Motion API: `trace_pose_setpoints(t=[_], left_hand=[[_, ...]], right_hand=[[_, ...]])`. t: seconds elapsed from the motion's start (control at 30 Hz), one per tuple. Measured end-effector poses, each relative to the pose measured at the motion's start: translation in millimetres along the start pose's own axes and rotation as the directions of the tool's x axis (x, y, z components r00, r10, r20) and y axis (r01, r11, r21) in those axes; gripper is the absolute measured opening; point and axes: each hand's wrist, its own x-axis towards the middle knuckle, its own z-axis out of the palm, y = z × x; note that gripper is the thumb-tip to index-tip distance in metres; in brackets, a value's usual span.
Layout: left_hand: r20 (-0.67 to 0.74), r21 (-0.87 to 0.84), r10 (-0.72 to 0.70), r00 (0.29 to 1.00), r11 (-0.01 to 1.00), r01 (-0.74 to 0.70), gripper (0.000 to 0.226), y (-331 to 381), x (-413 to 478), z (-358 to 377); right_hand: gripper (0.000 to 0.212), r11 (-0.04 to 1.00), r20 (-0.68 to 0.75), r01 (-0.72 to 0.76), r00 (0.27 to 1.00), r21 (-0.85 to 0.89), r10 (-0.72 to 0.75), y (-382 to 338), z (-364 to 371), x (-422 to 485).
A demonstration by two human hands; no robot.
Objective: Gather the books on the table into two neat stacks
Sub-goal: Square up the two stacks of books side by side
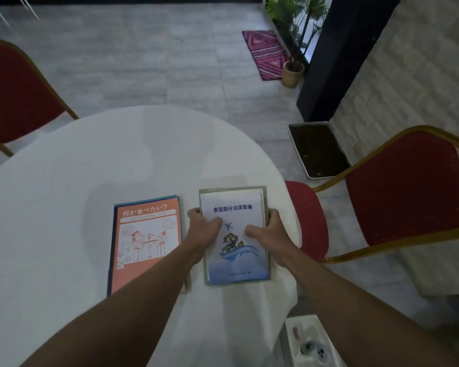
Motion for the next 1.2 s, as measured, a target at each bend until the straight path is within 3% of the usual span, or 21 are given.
trace_pose_setpoints(t=[0.07,0.13,0.37,0.53,0.87,1.2], left_hand=[[0.029,-0.001,0.203,0.979,0.979,-0.203,0.023,17,-9,-3],[0.043,0.023,0.341,0.939,0.939,-0.342,0.027,30,-14,-7],[0.279,0.32,0.505,0.817,0.753,-0.575,0.056,21,-17,-29],[0.354,0.411,0.476,0.805,0.694,-0.591,0.064,16,-10,-35],[0.38,0.407,0.509,0.773,0.658,-0.633,0.063,10,2,-43],[0.368,0.384,0.497,0.786,0.688,-0.616,0.059,7,5,-44]], right_hand=[[0.055,0.992,-0.006,0.129,0.992,0.009,-0.129,-18,2,-9],[0.053,0.978,-0.039,0.207,0.978,0.033,-0.205,-31,3,-16],[0.059,0.953,-0.07,0.297,0.951,-0.052,-0.3,-26,-6,-36],[0.064,0.957,-0.048,0.265,0.961,-0.115,-0.272,-21,-5,-38],[0.06,0.955,-0.067,0.229,0.967,-0.188,-0.246,-23,0,-37],[0.056,0.956,-0.123,0.2,0.965,-0.214,-0.23,-23,1,-37]])
